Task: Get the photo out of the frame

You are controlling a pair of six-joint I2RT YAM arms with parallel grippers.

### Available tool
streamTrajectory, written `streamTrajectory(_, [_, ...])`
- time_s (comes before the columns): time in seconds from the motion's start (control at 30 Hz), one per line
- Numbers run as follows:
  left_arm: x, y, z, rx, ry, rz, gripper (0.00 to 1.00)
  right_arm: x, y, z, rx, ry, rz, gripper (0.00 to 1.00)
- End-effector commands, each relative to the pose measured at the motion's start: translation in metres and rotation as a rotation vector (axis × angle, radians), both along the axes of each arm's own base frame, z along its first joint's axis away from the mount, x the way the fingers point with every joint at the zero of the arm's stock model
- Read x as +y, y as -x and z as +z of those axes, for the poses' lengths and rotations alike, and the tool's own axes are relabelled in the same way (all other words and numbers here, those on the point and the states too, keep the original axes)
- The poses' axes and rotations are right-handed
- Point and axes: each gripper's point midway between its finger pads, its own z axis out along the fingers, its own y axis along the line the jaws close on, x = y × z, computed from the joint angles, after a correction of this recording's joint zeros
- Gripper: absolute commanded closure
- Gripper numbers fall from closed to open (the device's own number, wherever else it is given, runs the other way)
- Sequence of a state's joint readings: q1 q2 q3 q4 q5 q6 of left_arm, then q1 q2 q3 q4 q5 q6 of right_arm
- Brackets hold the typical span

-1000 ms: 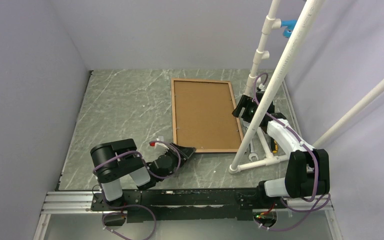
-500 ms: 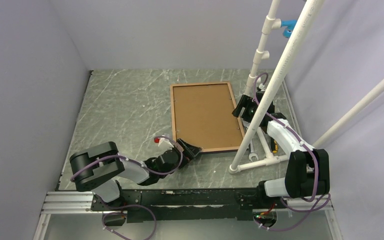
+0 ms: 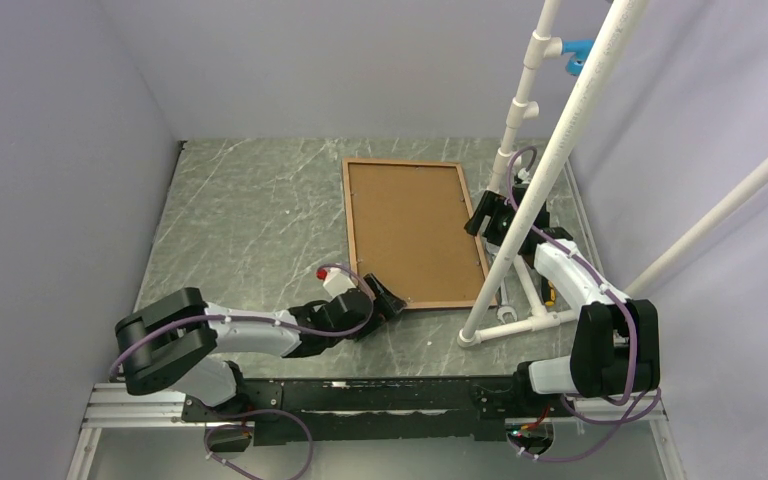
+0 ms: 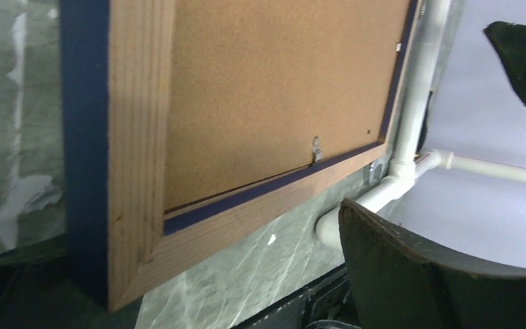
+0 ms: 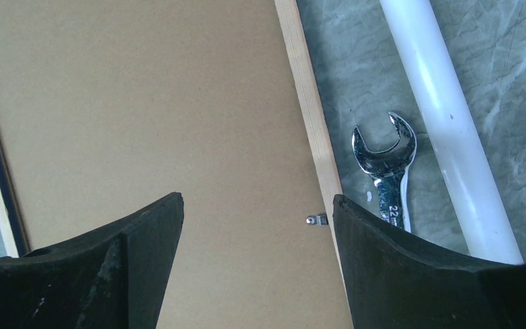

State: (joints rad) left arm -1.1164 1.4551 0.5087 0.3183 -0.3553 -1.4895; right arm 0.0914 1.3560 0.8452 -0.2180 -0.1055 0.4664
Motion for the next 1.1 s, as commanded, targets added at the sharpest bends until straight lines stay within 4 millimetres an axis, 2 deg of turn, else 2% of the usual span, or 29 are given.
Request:
streamTrajectory(0.0, [0.009,0.007,0.006,0.057,-0.061,0.007,0.01,-0.001,-0.006,0.018,-0.079,-0.002,0.000,0.18])
streamTrajectory(0.17, [0.007,0.011,0.008,0.103,-0.075,-0.023,0.01,-0.001,-0.006,0.020,-0.084,-0.001,0.002,0.18])
streamTrajectory(0.33, [0.017,0.011,0.008,0.125,-0.166,-0.035,0.01,-0.002,-0.005,0.021,-0.087,0.003,0.001,0.18])
streamTrajectory(0.53, [0.034,0.005,0.022,0.072,-0.242,-0.015,0.01,-0.003,-0.004,0.022,-0.088,0.008,-0.003,0.18])
streamTrajectory(0.7, [0.051,-0.006,0.049,-0.035,-0.308,-0.015,0.00,-0.006,-0.004,0.026,-0.095,0.017,-0.013,0.18])
streamTrajectory(0.9, [0.080,-0.024,0.091,-0.172,-0.331,-0.031,0.01,-0.014,-0.005,0.028,-0.101,0.037,-0.059,0.18])
streamTrajectory(1.07, [0.100,-0.034,0.117,-0.279,-0.340,-0.056,0.00,-0.047,-0.002,0.029,-0.095,0.102,-0.257,0.19])
